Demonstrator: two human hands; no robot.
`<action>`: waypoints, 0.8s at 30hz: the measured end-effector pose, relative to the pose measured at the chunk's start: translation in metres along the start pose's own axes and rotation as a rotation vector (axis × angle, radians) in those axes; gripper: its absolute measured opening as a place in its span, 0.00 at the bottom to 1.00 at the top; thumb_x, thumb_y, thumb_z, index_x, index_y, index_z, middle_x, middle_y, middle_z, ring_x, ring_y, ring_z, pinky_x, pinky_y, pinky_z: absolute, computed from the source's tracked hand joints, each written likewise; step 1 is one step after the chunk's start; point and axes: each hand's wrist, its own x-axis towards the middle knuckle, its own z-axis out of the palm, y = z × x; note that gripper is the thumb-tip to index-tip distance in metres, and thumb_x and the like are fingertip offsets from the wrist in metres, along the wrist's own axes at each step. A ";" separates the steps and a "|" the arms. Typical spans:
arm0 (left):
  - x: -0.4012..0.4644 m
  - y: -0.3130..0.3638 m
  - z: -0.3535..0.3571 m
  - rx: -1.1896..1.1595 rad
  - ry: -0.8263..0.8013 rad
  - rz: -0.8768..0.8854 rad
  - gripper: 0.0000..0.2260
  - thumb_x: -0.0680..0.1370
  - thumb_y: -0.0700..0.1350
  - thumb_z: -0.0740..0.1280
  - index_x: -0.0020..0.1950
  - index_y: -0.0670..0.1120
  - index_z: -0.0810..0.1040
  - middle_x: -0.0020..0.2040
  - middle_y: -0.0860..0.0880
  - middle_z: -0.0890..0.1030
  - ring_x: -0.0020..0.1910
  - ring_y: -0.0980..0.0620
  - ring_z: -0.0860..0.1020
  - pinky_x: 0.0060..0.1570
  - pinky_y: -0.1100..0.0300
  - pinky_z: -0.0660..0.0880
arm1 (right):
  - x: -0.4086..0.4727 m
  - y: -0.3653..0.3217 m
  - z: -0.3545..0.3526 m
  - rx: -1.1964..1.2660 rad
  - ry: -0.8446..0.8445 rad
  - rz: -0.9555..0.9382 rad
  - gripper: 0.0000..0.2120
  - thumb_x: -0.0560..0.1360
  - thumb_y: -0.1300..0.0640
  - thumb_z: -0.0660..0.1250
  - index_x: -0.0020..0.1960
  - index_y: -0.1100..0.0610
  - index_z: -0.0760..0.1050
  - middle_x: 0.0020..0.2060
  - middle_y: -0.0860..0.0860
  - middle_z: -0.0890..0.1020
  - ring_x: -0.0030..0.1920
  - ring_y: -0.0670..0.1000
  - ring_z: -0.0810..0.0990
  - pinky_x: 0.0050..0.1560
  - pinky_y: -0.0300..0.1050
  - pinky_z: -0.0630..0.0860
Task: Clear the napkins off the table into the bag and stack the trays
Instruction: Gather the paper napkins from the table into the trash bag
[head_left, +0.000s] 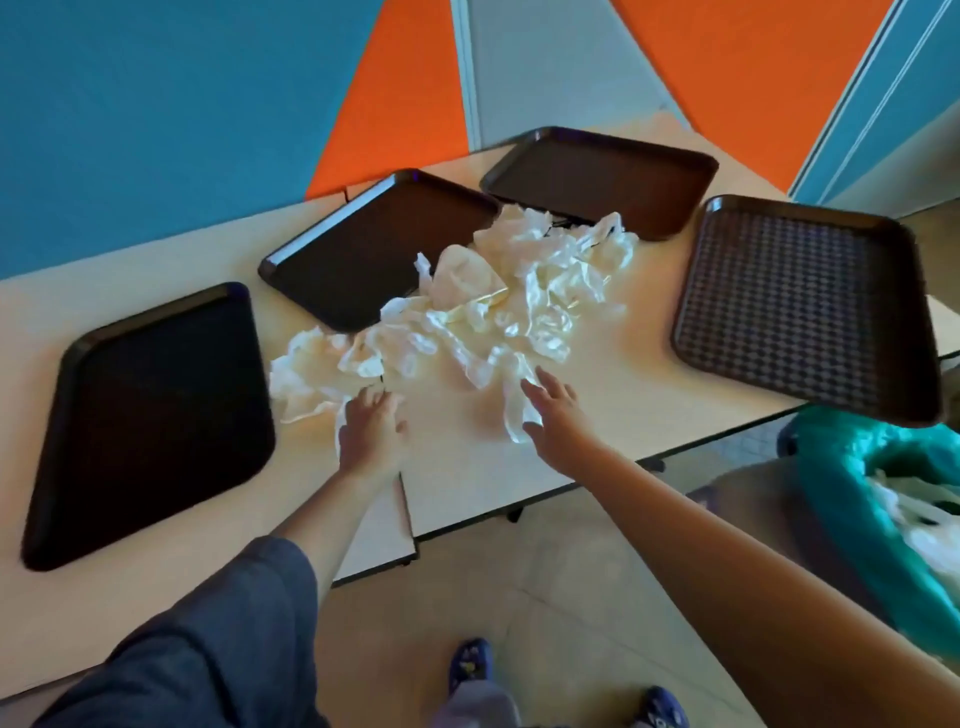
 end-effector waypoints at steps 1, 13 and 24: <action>0.005 -0.016 -0.003 0.031 0.010 -0.023 0.18 0.75 0.39 0.63 0.64 0.45 0.73 0.70 0.44 0.65 0.69 0.42 0.61 0.60 0.49 0.67 | 0.006 -0.007 0.006 -0.058 -0.018 -0.015 0.27 0.78 0.60 0.59 0.75 0.52 0.55 0.77 0.51 0.47 0.76 0.56 0.48 0.73 0.57 0.56; 0.039 -0.104 0.002 0.071 -0.212 0.024 0.22 0.76 0.49 0.66 0.69 0.48 0.67 0.73 0.42 0.59 0.71 0.40 0.58 0.66 0.49 0.62 | 0.023 -0.039 0.044 -0.096 -0.098 0.198 0.19 0.77 0.70 0.55 0.67 0.66 0.66 0.69 0.61 0.65 0.70 0.55 0.64 0.57 0.40 0.67; 0.040 -0.039 -0.001 0.008 -0.004 0.289 0.05 0.76 0.44 0.65 0.48 0.44 0.78 0.51 0.46 0.78 0.55 0.43 0.74 0.48 0.52 0.65 | -0.013 -0.018 0.025 -0.040 0.085 0.272 0.22 0.72 0.75 0.56 0.65 0.65 0.69 0.58 0.60 0.71 0.61 0.59 0.67 0.59 0.44 0.63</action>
